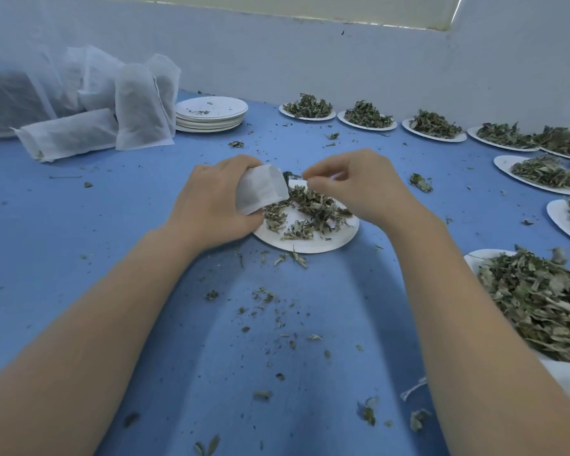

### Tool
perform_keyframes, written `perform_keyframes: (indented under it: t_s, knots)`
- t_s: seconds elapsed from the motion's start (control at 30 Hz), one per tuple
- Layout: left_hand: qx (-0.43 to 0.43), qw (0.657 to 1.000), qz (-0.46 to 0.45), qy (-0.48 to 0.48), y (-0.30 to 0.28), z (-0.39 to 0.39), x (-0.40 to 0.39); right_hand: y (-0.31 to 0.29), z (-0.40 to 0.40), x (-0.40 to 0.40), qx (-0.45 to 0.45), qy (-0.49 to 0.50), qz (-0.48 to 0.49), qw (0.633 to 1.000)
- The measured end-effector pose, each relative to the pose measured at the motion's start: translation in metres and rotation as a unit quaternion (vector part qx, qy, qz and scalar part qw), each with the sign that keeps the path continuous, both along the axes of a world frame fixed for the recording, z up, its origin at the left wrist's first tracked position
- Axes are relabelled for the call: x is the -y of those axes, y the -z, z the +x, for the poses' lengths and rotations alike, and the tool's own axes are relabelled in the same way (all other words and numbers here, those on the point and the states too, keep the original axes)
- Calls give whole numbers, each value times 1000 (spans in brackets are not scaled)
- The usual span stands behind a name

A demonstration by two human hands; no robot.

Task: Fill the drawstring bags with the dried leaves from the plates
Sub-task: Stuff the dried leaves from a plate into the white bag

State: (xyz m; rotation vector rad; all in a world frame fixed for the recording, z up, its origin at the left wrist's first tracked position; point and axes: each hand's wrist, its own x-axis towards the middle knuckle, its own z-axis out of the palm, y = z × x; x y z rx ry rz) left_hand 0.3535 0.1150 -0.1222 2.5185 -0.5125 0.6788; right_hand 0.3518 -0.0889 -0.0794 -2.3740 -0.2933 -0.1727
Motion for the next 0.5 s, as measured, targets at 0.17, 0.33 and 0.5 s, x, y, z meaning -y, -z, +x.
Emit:
perform_keyframes:
  t_s: [0.17, 0.33, 0.5]
  knots:
    - [-36, 995, -84, -42, 7, 6, -5, 13, 5, 4, -85, 33, -222, 971]
    - [-36, 993, -103, -42, 8, 7, -7, 9, 3, -1, -89, -22, -140, 986]
    - [-38, 993, -98, -47, 8, 8, -7, 4, 0, -5, -105, 29, -237, 965]
